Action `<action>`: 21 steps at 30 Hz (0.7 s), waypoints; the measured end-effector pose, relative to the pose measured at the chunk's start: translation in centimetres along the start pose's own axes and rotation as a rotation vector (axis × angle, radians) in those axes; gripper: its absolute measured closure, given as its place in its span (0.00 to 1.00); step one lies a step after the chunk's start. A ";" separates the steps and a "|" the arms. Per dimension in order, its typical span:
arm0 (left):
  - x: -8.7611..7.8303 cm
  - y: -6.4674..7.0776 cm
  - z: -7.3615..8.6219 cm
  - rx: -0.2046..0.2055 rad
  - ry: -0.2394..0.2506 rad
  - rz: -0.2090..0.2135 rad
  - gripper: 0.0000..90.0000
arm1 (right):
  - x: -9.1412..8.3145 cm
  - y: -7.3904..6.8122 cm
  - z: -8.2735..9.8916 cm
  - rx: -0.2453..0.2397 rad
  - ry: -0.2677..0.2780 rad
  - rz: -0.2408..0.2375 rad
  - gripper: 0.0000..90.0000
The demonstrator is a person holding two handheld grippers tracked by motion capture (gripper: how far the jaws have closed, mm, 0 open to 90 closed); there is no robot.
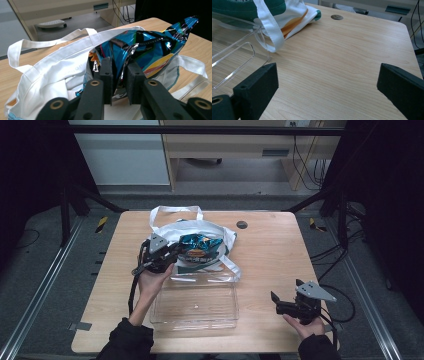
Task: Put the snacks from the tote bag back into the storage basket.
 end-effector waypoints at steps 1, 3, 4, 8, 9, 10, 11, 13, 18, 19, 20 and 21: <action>0.0 0.0 0.0 -0.005 -0.004 0.002 0.92 | 0.0 0.0 0.0 -0.001 -0.001 0.000 0.04; 0.0 -0.1 0.0 -0.006 -0.003 0.002 0.94 | 0.0 0.0 0.0 0.000 0.000 -0.001 0.04; 0.0 -0.1 0.0 -0.006 -0.004 0.004 0.96 | 0.0 0.0 0.0 -0.001 0.000 -0.001 0.04; 0.0 0.0 0.0 -0.018 -0.001 0.015 0.98 | 0.0 0.0 0.0 -0.001 0.000 -0.001 0.04; -0.1 0.0 0.0 -0.024 0.001 0.020 0.99 | 0.0 0.0 0.0 -0.001 -0.002 -0.001 0.04; -0.1 0.0 -0.1 -0.030 0.002 0.022 0.99 | 0.0 0.0 0.0 -0.001 -0.002 -0.001 0.04; -0.1 0.0 -0.1 -0.040 0.006 0.025 0.99 | 0.0 0.0 0.0 -0.001 -0.002 -0.001 0.04; -0.2 0.0 -0.2 -0.054 0.012 0.028 0.99 | 0.0 0.0 0.0 -0.001 -0.001 0.000 0.04; -0.7 0.0 -0.4 -0.093 0.042 0.023 1.00 | 0.0 0.0 0.0 -0.001 -0.001 0.000 0.04; -0.8 0.0 -0.5 -0.098 0.046 0.022 1.00 | 0.0 0.0 0.0 -0.001 -0.001 -0.001 0.04; -1.0 -0.1 -0.6 -0.103 0.051 0.021 1.00 | 0.0 0.0 0.0 -0.001 -0.001 -0.001 0.04; -1.1 -0.1 -0.7 -0.109 0.058 0.021 1.00 | 0.0 0.0 0.0 -0.001 -0.001 -0.001 0.04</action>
Point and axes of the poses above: each handheld gripper's, and its own axes: x roughly forward along the jaws, z roughly out of its underside, y roughly to its right, the point moved 1 cm from there along x, roughly forward along the jaws, and after that the axes turned 1 degree about -z, right-handed, at the moved point
